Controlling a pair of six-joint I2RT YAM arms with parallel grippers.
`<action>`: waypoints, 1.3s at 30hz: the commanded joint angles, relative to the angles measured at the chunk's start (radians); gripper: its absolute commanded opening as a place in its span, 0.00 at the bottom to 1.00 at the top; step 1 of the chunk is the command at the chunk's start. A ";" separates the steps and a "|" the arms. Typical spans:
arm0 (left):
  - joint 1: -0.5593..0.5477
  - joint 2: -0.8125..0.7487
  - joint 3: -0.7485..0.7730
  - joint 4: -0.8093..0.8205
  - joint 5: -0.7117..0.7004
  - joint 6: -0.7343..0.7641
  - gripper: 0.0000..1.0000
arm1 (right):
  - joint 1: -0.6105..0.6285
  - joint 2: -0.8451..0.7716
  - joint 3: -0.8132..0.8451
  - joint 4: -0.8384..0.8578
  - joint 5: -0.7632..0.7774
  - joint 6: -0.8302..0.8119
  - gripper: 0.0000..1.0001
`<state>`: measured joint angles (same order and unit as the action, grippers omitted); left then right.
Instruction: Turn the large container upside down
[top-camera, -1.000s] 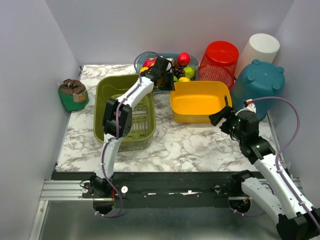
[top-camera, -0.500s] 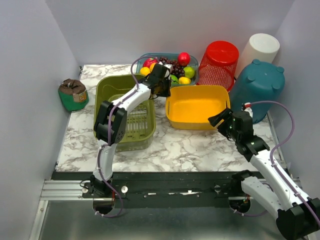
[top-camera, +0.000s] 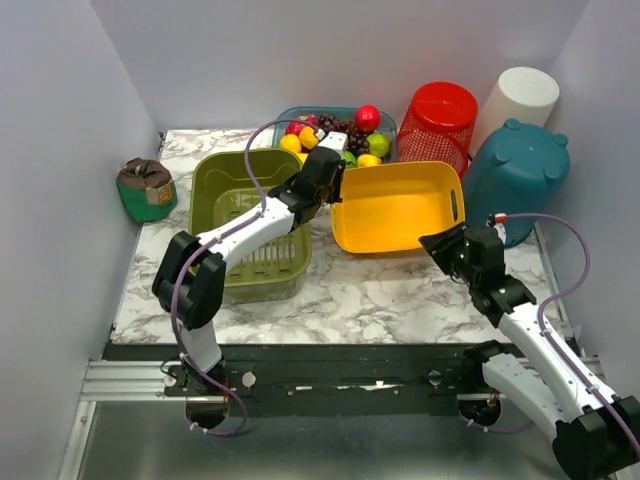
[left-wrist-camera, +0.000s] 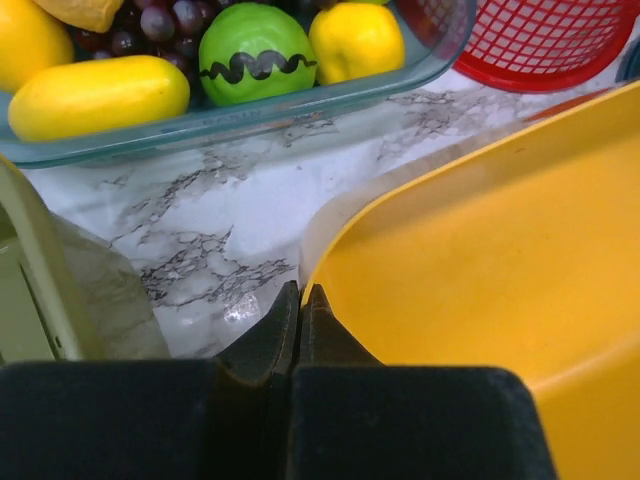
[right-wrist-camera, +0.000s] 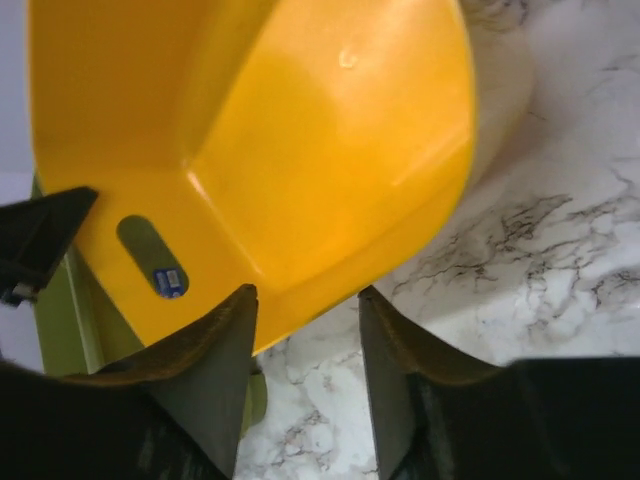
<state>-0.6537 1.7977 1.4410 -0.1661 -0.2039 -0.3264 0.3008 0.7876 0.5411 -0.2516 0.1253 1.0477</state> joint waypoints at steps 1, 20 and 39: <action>-0.072 -0.145 -0.125 0.302 -0.129 0.069 0.00 | -0.002 0.045 -0.044 0.008 0.034 0.058 0.38; -0.443 -0.271 -0.562 0.577 -0.600 0.168 0.00 | -0.003 0.266 -0.122 0.226 -0.012 0.052 0.43; -0.621 -0.132 -0.516 0.295 -0.783 -0.108 0.00 | -0.003 0.258 -0.190 0.169 -0.003 0.021 0.45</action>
<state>-1.2228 1.6482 0.9882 0.2825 -1.1000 -0.3008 0.2985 0.9798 0.3317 -0.0982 0.1299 1.0767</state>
